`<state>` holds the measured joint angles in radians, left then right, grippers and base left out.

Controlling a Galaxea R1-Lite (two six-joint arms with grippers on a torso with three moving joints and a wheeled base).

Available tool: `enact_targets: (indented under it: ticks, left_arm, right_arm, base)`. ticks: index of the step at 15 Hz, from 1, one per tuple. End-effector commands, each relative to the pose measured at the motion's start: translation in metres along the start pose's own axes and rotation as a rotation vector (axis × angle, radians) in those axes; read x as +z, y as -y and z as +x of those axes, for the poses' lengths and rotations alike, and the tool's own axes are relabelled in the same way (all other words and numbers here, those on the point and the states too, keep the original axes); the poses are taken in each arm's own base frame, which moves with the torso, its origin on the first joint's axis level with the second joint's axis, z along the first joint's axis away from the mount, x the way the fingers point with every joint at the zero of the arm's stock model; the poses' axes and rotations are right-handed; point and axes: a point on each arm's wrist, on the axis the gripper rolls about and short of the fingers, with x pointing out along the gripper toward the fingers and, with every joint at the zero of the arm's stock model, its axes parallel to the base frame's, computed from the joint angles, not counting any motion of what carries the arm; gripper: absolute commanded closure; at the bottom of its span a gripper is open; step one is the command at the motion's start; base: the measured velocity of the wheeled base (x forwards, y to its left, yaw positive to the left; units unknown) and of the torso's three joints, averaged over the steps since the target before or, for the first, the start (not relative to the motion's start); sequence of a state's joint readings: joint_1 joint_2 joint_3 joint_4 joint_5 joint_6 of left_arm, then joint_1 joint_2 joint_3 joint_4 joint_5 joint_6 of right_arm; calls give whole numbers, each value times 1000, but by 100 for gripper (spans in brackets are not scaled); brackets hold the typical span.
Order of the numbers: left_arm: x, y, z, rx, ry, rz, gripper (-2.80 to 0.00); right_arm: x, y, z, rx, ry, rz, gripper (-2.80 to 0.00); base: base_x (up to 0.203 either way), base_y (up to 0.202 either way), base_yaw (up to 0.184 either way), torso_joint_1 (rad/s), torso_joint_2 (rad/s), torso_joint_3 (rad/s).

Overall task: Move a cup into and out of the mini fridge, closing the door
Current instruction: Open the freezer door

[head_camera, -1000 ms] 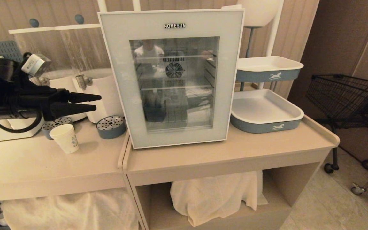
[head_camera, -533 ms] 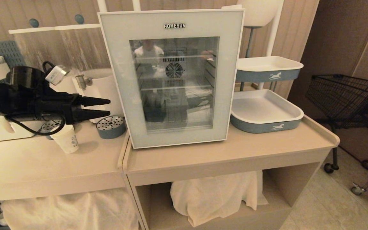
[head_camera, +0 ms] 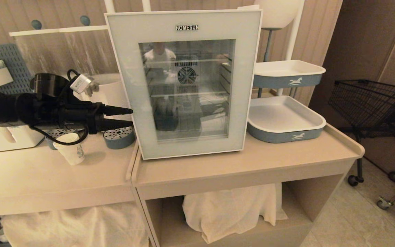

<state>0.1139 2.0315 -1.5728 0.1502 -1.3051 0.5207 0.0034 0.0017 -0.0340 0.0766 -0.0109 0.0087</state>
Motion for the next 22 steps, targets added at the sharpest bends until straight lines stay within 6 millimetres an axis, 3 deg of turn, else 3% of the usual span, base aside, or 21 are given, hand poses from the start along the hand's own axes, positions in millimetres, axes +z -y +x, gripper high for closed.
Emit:
enact_targets:
  ticks: [1,5,11,15,18,22]
  left_arm:
    - [1,0,9,-28,2,8,-280]
    - [0,-2,9,4,-4,39,-280]
    - [12,19,-41,102,18,42,-280]
    - [13,10,-35,110,10,44,-280]
    - [0,-16,-3,110,-24,35,-280]
    - [-11,-26,8,103,-25,40,-280]
  right_arm:
    - [0,0,0,1,0,0,0]
    - [0,0,0,0,0,-1,0]
    - [0,0,0,0,0,-1,0]
    - [0,0,0,0,0,-1,0]
    - [0,0,0,0,0,-1,0]
    - [0,0,0,0,0,-1,0]
  base:
    - [0,0,0,0,0,0]
    - [0,0,0,0,0,0]
    - [0,0,0,0,0,0]
    - [0,0,0,0,0,0]
    - [0,0,0,0,0,0]
    - [0,0,0,0,0,0]
